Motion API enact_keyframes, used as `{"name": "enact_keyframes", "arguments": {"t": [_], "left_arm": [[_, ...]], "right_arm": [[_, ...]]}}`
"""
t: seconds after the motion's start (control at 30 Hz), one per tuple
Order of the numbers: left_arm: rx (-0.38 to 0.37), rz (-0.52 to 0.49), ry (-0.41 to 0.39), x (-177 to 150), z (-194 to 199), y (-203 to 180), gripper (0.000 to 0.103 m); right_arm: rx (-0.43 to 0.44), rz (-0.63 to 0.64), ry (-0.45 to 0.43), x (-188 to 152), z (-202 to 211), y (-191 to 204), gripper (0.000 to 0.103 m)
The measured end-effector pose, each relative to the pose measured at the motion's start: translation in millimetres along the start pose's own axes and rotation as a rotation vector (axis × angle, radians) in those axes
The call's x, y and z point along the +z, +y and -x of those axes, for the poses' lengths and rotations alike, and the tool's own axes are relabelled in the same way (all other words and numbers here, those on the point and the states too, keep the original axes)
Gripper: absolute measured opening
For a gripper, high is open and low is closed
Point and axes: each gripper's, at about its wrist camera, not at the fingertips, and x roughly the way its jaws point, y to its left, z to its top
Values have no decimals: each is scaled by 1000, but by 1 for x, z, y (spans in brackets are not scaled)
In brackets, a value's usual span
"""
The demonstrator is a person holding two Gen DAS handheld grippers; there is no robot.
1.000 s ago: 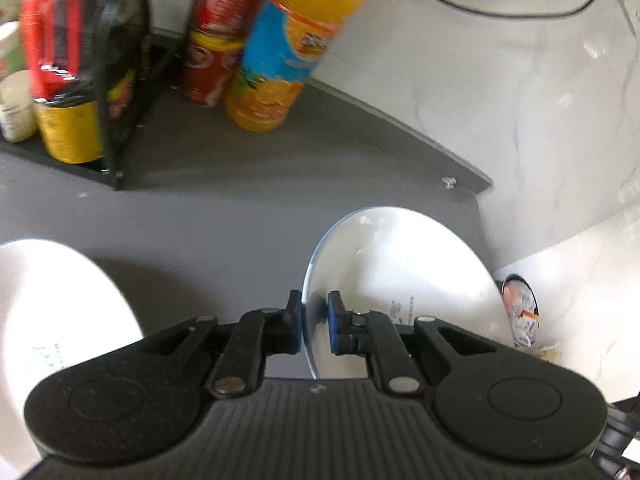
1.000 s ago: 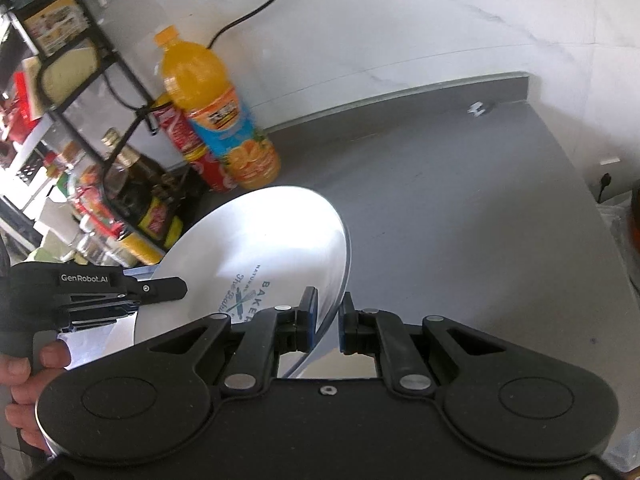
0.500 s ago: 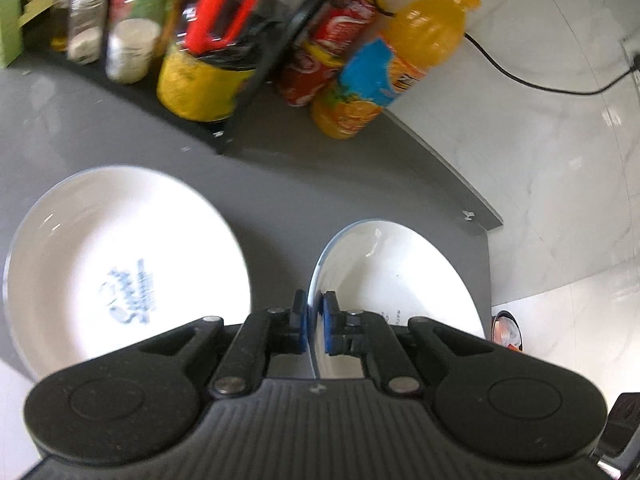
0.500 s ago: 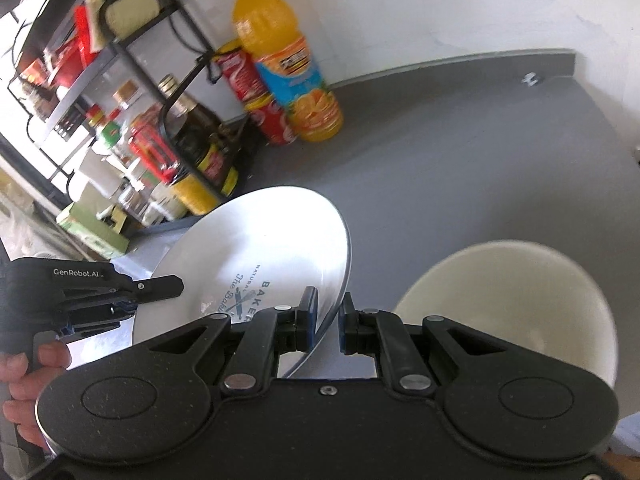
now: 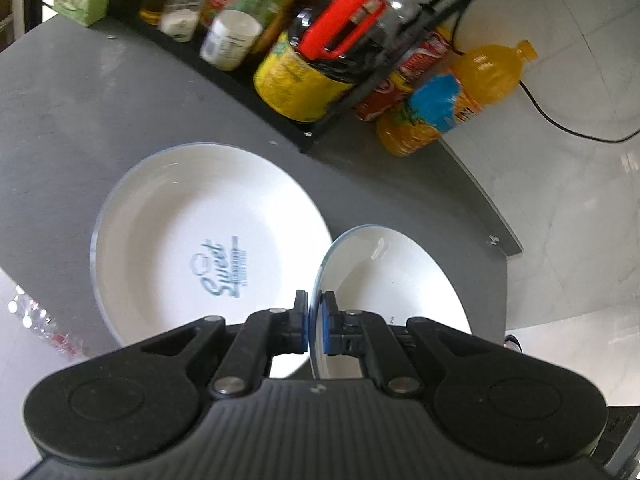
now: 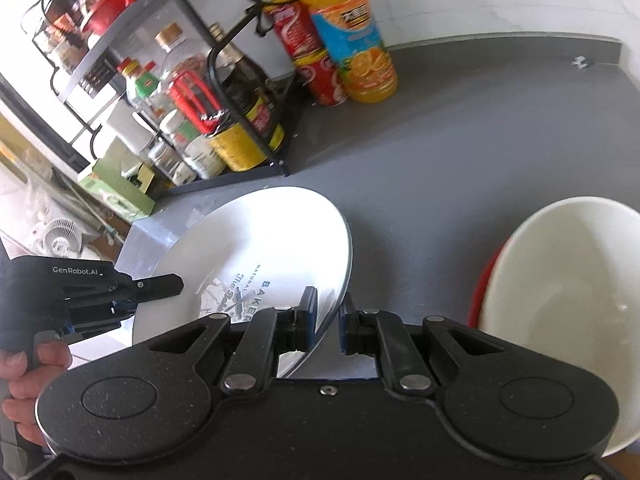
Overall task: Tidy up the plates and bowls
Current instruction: 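Lift the 'BAKERY' plate with both grippers and carry it over the plate stack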
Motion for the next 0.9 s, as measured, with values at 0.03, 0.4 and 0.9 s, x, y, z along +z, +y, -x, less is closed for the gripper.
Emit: {"name": "enact_keyframes", "arguments": {"t": [0.03, 0.4, 0.9], "left_arm": [[3, 8, -2, 1, 1, 5, 4], [62, 61, -11, 7, 5, 51, 5], [154, -26, 17, 5, -19, 65, 9]], "right_arm": [[3, 5, 5, 0, -3, 4, 10], [5, 44, 58, -8, -36, 32, 10], [-50, 53, 73, -15, -54, 43, 11]]}}
